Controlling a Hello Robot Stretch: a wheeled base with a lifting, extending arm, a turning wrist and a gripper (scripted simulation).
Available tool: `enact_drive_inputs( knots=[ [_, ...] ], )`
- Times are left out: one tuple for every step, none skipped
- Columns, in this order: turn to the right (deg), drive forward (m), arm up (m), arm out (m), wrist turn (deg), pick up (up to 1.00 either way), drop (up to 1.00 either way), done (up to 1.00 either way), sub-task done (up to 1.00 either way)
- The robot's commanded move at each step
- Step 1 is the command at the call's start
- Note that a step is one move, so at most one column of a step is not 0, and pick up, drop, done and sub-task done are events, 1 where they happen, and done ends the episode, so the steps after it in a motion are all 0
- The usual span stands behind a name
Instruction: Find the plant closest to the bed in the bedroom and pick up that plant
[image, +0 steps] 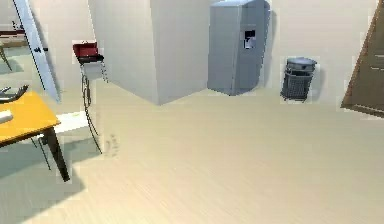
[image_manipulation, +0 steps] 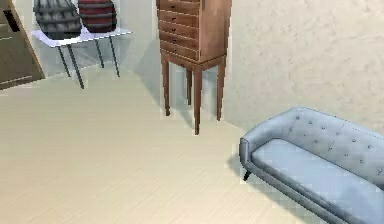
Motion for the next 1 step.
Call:
enact_drive_inputs(
  knots=[
    [-12.0, 0.0, 0.0, 0.0, 0.0, 0.0, 0.0, 0.0, 0.0]
  ],
)
